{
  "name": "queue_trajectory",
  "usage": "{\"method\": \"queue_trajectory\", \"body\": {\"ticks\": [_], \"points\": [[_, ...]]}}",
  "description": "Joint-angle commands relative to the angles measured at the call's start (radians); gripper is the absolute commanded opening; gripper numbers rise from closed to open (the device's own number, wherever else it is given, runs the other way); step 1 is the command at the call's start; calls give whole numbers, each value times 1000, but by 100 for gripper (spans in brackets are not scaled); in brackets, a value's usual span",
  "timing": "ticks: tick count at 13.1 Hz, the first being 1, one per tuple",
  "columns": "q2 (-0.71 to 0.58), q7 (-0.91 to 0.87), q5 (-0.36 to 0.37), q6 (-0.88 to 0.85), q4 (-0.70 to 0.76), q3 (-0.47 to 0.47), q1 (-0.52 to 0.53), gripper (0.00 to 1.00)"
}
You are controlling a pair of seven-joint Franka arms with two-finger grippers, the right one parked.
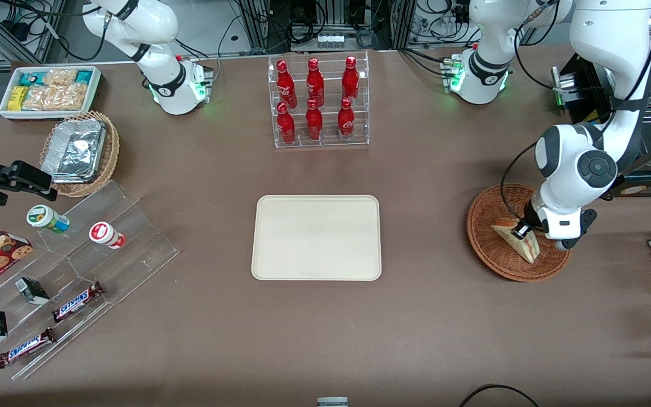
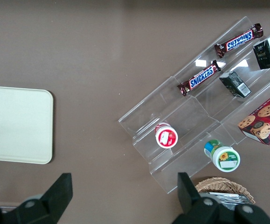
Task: Place sandwich from basket to tray
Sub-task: 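Close the left gripper on the sandwich's crust edge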
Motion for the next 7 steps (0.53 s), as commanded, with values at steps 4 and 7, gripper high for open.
{"method": "queue_trajectory", "body": {"ticks": [4,7], "points": [[-78,68,10,-302,162,-36,-7,0],[-109,122,8,-508,293,-61,-7,0]]}}
